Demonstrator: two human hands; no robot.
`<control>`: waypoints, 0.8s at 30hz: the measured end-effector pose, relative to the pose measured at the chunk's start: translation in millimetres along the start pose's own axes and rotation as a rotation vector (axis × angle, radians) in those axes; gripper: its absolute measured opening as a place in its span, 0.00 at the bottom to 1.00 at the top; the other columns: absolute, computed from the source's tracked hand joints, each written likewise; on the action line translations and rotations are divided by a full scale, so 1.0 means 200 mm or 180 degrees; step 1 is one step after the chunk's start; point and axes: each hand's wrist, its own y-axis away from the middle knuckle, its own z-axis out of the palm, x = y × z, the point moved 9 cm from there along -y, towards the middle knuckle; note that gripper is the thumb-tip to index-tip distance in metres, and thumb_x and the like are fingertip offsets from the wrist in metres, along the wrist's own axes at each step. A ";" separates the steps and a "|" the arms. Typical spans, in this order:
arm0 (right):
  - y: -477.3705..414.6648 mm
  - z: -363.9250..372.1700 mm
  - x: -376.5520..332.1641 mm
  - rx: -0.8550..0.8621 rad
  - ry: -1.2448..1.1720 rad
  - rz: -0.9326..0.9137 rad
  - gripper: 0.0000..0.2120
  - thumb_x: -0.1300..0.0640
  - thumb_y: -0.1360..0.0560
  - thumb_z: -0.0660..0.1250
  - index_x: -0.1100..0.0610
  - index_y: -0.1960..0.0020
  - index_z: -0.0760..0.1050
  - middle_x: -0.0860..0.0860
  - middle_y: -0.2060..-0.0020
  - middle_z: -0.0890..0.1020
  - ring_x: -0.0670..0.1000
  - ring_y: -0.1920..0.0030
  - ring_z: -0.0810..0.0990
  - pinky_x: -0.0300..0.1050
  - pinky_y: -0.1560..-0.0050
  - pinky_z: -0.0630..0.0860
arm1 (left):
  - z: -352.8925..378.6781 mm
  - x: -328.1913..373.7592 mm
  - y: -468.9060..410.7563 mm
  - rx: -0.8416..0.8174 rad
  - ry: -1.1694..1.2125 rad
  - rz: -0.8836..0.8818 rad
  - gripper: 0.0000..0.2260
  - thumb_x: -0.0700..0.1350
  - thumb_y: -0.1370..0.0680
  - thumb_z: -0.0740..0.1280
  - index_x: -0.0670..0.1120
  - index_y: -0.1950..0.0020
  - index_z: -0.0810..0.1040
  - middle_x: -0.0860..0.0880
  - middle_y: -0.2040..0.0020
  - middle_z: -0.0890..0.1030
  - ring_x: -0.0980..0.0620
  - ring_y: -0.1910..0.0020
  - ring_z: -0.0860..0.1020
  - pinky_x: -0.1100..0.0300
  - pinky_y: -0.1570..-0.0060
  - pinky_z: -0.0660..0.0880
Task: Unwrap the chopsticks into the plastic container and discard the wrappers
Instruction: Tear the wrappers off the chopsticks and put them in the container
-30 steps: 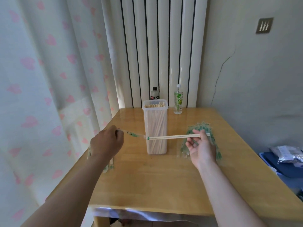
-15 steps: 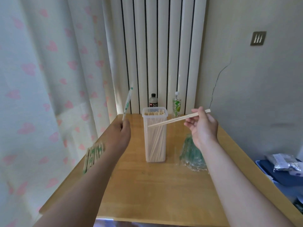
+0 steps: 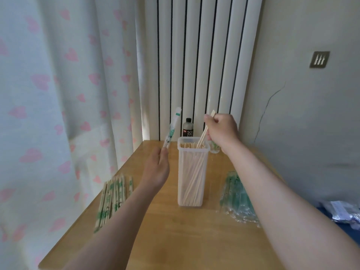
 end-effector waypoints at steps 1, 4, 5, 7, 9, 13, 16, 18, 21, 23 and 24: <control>0.00 0.04 0.00 -0.0084 0.0212 -0.0067 0.23 0.52 0.17 0.65 0.67 0.65 0.74 0.57 0.72 0.79 0.50 0.75 0.78 0.40 0.70 0.71 | 0.01 -0.03 -0.01 -0.0032 0.0034 -0.0060 0.15 0.51 0.14 0.52 0.44 0.49 0.73 0.49 0.62 0.73 0.50 0.63 0.71 0.55 0.62 0.68; 0.01 0.16 -0.02 -0.0356 0.0622 -0.0319 0.16 0.55 0.20 0.68 0.64 0.62 0.78 0.53 0.68 0.79 0.48 0.68 0.77 0.42 0.64 0.72 | 0.01 -0.08 -0.02 -0.0123 0.0131 -0.0184 0.13 0.50 0.15 0.54 0.45 0.50 0.74 0.48 0.62 0.73 0.50 0.63 0.72 0.48 0.60 0.74; 0.02 0.19 -0.02 -0.0406 0.0786 -0.0408 0.10 0.56 0.20 0.69 0.63 0.53 0.81 0.53 0.61 0.82 0.51 0.61 0.80 0.45 0.59 0.76 | 0.01 -0.09 -0.03 -0.0135 0.0160 -0.0220 0.12 0.49 0.15 0.55 0.45 0.49 0.74 0.48 0.62 0.74 0.49 0.63 0.73 0.47 0.59 0.76; 0.03 0.23 -0.02 -0.0450 0.1054 -0.0502 0.10 0.57 0.21 0.71 0.55 0.41 0.77 0.50 0.55 0.81 0.53 0.56 0.80 0.47 0.57 0.76 | 0.01 -0.11 -0.03 -0.0173 0.0297 -0.0302 0.12 0.47 0.15 0.55 0.43 0.48 0.74 0.47 0.61 0.74 0.50 0.63 0.74 0.52 0.61 0.75; 0.04 0.27 -0.01 -0.0519 0.1220 -0.0596 0.08 0.57 0.21 0.70 0.52 0.43 0.74 0.49 0.58 0.80 0.52 0.58 0.80 0.49 0.59 0.77 | 0.01 -0.12 -0.03 -0.0182 0.0403 -0.0346 0.11 0.45 0.15 0.55 0.41 0.47 0.74 0.47 0.61 0.74 0.51 0.63 0.73 0.60 0.65 0.73; 0.01 0.38 0.08 -0.1064 0.1814 -0.0593 0.14 0.55 0.19 0.66 0.59 0.62 0.76 0.52 0.65 0.79 0.54 0.63 0.79 0.49 0.58 0.76 | 0.01 -0.13 -0.03 -0.0160 0.0493 -0.0359 0.11 0.45 0.15 0.55 0.42 0.48 0.74 0.48 0.61 0.74 0.51 0.62 0.73 0.63 0.65 0.72; 0.01 0.44 0.15 -0.1621 0.1855 -0.0241 0.23 0.52 0.16 0.61 0.55 0.69 0.64 0.51 0.73 0.65 0.52 0.71 0.66 0.46 0.64 0.63 | 0.03 -0.14 -0.02 -0.0174 0.0520 -0.0364 0.11 0.45 0.14 0.55 0.42 0.47 0.74 0.47 0.60 0.74 0.50 0.61 0.73 0.63 0.65 0.72; 0.00 0.44 0.17 -0.1846 0.1912 -0.0046 0.22 0.50 0.16 0.61 0.54 0.67 0.64 0.52 0.71 0.64 0.52 0.70 0.66 0.46 0.65 0.60 | 0.03 -0.14 -0.02 -0.0172 0.0508 -0.0325 0.11 0.45 0.14 0.55 0.42 0.47 0.75 0.46 0.59 0.75 0.50 0.61 0.74 0.62 0.64 0.72; -0.01 0.46 0.19 -0.2051 0.1917 0.0084 0.20 0.48 0.16 0.60 0.56 0.63 0.74 0.55 0.65 0.71 0.52 0.63 0.71 0.46 0.61 0.64 | 0.05 -0.12 -0.01 -0.0183 0.0517 -0.0284 0.11 0.45 0.14 0.56 0.43 0.48 0.75 0.46 0.59 0.76 0.50 0.61 0.74 0.65 0.66 0.72; 0.00 0.46 0.19 -0.2109 0.1927 0.0137 0.22 0.46 0.15 0.58 0.58 0.61 0.75 0.56 0.62 0.73 0.53 0.62 0.73 0.46 0.59 0.68 | 0.06 -0.10 0.00 -0.0230 0.0516 -0.0264 0.10 0.45 0.15 0.56 0.44 0.48 0.76 0.47 0.59 0.76 0.50 0.60 0.75 0.65 0.65 0.73; 0.01 0.46 0.19 -0.2124 0.1903 0.0156 0.23 0.45 0.15 0.57 0.59 0.59 0.76 0.57 0.61 0.75 0.53 0.61 0.75 0.46 0.56 0.71 | 0.07 -0.09 0.01 -0.0261 0.0488 -0.0263 0.10 0.45 0.15 0.57 0.45 0.48 0.76 0.47 0.58 0.77 0.49 0.60 0.76 0.62 0.62 0.75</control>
